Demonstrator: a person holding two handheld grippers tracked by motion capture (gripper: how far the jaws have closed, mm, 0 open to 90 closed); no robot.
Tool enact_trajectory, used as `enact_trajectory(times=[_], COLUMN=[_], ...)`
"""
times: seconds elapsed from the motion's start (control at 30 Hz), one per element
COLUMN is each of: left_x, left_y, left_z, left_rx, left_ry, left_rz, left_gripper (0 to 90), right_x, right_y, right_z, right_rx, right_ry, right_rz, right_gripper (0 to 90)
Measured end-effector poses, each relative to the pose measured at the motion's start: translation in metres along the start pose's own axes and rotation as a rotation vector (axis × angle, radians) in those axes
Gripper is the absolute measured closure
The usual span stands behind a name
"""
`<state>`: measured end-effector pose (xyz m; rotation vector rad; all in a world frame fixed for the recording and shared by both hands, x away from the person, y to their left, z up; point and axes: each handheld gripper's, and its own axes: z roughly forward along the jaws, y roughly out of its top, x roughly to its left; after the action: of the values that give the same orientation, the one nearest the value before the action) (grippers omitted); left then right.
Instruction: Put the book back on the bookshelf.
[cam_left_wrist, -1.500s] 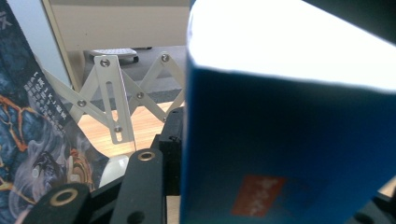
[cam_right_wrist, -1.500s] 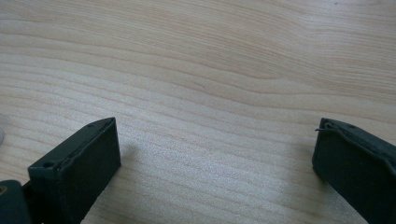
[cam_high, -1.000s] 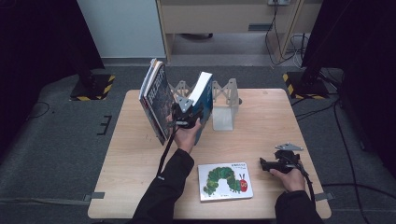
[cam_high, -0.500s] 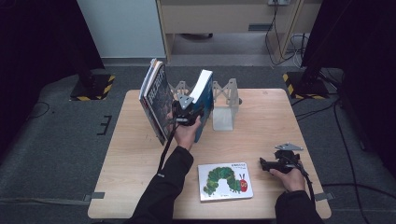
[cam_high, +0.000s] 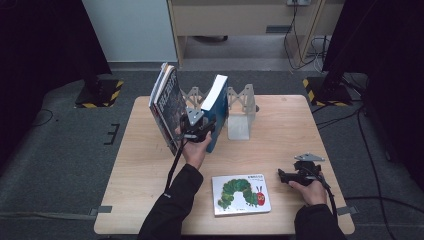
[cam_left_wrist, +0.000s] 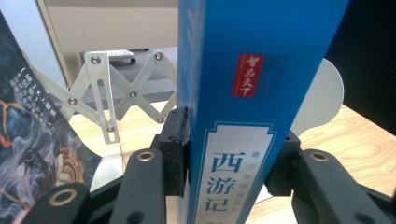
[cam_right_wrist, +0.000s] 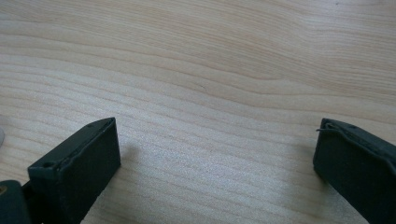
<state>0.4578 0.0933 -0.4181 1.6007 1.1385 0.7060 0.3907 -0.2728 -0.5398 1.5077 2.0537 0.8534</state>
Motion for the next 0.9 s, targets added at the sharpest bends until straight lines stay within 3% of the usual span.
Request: enact_trajectory(times=[0.2, 0.47, 0.67, 0.8, 0.9], left_x=[-0.002, 0.000, 0.001, 0.003, 0.004], left_y=[0.006, 0.011, 0.009, 0.004, -0.001], left_z=[0.011, 0.020, 0.020, 0.014, 0.008], left_rx=[0.005, 0.015, 0.016, 0.008, 0.000], left_ry=[0.020, 0.013, -0.016, -0.060, -0.070], left_rz=[-0.009, -0.013, 0.002, -0.003, -0.004], left_gripper=[58.6, 57.6, 55.5, 54.2, 54.1], right_x=[0.000, 0.000, 0.000, 0.000, 0.000], right_y=[0.000, 0.000, 0.000, 0.000, 0.000], right_z=[0.000, 0.000, 0.000, 0.000, 0.000], right_rx=[0.000, 0.001, -0.001, 0.000, -0.001], right_ry=[0.000, 0.001, 0.000, 0.000, -0.001], right_rz=[0.000, 0.000, 0.002, 0.000, 0.002], right_gripper=[1.0, 1.0, 0.9, 1.0, 0.9])
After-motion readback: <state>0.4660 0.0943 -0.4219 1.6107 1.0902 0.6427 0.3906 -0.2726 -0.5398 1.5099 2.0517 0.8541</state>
